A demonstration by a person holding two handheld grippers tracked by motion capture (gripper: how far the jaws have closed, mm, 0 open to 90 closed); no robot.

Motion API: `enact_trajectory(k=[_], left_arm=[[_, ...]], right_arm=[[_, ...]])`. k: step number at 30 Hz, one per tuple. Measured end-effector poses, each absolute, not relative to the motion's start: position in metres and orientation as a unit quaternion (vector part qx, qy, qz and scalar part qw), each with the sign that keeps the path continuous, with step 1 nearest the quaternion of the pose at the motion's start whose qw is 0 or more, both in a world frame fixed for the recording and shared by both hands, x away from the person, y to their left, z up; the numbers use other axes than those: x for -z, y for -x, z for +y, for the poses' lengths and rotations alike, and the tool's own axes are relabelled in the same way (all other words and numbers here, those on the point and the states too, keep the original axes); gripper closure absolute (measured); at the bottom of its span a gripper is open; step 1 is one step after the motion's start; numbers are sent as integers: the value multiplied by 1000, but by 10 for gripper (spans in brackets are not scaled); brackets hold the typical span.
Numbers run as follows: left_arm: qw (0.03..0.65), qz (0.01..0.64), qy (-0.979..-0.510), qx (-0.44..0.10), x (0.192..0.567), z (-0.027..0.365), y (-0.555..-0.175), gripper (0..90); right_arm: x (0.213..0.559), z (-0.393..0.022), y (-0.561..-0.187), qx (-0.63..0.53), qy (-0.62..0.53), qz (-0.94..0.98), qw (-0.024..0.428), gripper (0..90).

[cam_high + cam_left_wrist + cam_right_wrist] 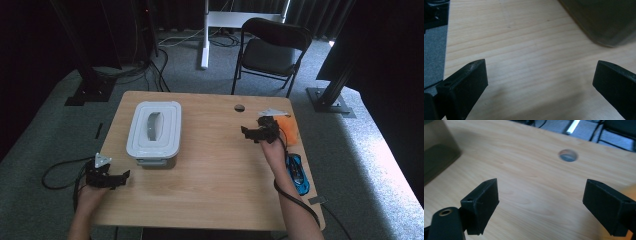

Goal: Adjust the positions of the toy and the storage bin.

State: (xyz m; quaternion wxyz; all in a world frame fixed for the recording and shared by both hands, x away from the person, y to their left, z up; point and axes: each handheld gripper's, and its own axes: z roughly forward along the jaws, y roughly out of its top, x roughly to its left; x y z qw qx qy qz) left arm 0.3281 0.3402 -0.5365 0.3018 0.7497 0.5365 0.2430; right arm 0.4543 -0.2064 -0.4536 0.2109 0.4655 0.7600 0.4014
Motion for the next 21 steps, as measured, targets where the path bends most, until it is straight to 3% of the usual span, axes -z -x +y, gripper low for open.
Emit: enact_trajectory(k=[21], left_arm=[[288,537,-751,-253,534,347,-372,3]], right_arm=[[505,-111,-458,-398,-431,794,160,130]])
